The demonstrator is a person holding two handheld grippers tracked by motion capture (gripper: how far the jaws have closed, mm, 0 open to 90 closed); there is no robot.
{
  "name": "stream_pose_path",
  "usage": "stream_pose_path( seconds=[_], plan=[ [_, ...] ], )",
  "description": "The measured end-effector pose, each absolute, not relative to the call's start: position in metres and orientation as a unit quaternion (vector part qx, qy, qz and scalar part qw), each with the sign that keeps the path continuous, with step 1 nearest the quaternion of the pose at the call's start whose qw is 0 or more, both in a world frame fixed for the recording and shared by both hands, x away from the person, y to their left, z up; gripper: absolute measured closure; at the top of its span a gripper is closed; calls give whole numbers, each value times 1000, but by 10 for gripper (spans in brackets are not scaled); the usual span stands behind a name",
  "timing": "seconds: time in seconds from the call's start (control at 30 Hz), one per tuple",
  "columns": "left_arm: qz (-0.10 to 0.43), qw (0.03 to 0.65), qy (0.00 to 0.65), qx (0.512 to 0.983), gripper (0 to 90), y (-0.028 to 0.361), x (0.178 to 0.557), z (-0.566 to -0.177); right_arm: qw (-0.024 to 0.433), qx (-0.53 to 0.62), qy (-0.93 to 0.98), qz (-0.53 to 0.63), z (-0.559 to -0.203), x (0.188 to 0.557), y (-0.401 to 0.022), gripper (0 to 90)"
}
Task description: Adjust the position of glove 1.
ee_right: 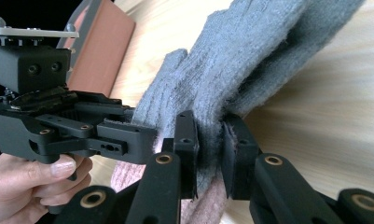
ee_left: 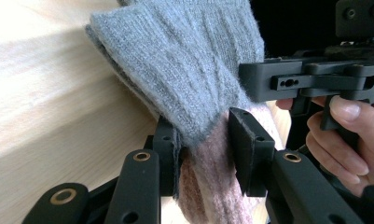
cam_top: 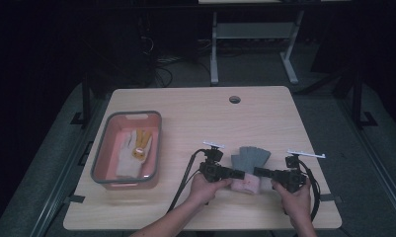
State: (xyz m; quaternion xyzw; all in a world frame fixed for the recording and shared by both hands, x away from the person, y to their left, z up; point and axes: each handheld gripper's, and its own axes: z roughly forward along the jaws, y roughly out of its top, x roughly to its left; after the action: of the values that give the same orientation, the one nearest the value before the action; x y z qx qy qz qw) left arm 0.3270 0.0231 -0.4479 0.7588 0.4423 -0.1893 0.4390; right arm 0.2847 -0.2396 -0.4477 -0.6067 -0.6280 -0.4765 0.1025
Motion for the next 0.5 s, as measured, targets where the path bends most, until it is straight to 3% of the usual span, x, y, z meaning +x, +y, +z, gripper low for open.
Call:
stream_pose_path(
  seconds=[0.5],
  plan=[
    [-173,453,435,759,654,53,330,-426,109,-581,-644,-486,-428,296,-215,776]
  ],
)
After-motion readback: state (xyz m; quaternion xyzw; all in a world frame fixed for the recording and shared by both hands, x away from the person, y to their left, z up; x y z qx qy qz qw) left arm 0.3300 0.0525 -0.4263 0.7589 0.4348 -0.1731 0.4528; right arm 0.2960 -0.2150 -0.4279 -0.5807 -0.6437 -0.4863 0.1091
